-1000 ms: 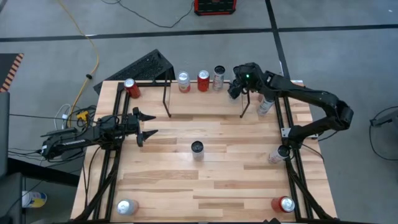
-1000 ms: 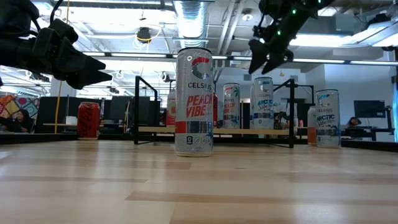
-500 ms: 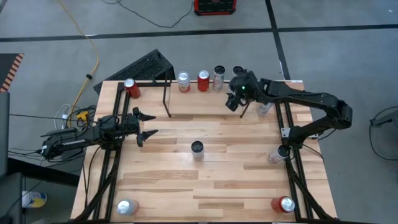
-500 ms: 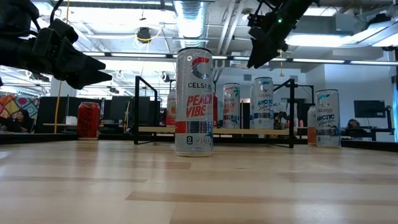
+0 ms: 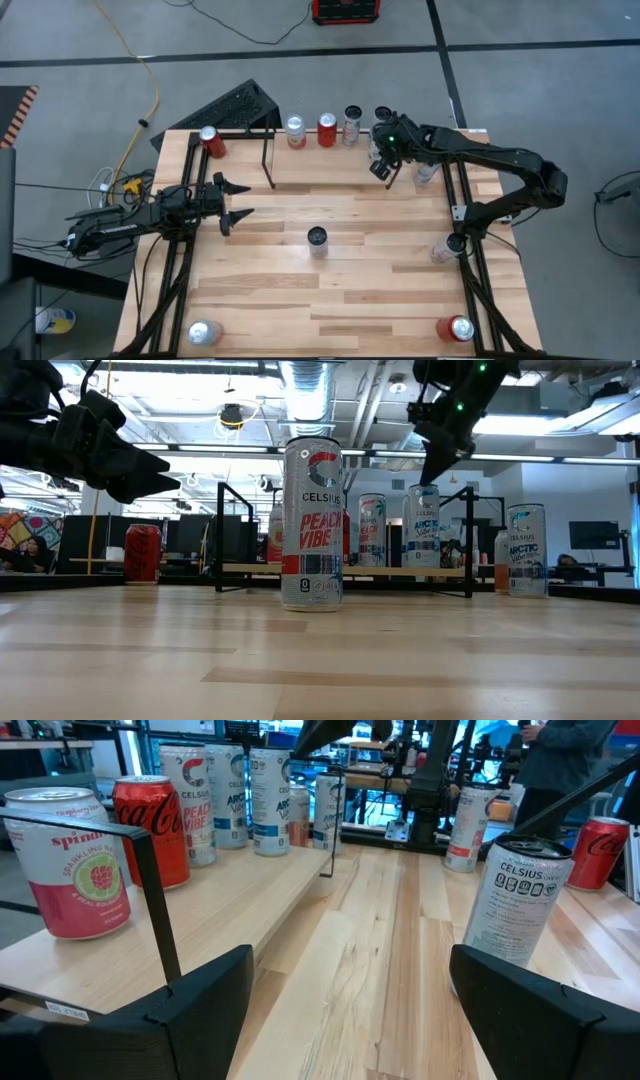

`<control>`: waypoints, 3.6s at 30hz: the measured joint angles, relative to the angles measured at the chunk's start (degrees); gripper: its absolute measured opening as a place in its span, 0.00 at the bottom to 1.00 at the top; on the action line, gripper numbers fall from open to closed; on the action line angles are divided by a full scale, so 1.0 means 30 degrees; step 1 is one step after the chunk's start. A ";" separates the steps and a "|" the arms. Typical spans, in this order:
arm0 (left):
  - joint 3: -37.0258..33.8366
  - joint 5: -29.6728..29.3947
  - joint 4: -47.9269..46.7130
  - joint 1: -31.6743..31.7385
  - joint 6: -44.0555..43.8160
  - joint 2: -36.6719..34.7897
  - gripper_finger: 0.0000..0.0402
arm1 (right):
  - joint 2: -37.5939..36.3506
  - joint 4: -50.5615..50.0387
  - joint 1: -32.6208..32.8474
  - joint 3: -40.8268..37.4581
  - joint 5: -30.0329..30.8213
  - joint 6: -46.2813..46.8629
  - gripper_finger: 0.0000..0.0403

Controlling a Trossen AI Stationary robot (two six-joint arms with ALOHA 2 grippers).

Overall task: Place canned beverage on shelf
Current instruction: Put the left white blue soda can on the shelf aligned with the other white blue soda can, then put the left white pink soda can on the shelf aligned with the other white pink soda can

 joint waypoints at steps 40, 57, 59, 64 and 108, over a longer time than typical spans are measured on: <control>0.0004 0.0000 -0.0004 0.0003 0.0000 0.0003 0.80 | 0.0197 0.0573 0.0249 -0.0291 -0.2581 -0.0291 0.05; 0.0007 0.0000 0.0000 0.0006 0.0000 0.0000 0.80 | 0.0167 -0.1603 0.9034 0.2614 -0.2508 0.3674 0.07; 0.0007 0.0000 -0.0007 0.0003 0.0000 0.0004 0.80 | 0.0168 -0.1417 0.9849 0.2614 -0.2493 0.4047 0.07; 0.0004 0.0000 0.0000 0.0003 0.0000 0.0001 0.80 | 0.0168 0.0139 1.1671 0.2614 -0.2479 0.4662 0.07; 0.0000 0.0000 -0.0006 0.0000 0.0000 0.0007 0.80 | 0.0525 -1.1797 1.6099 0.2607 -0.6339 2.4191 0.10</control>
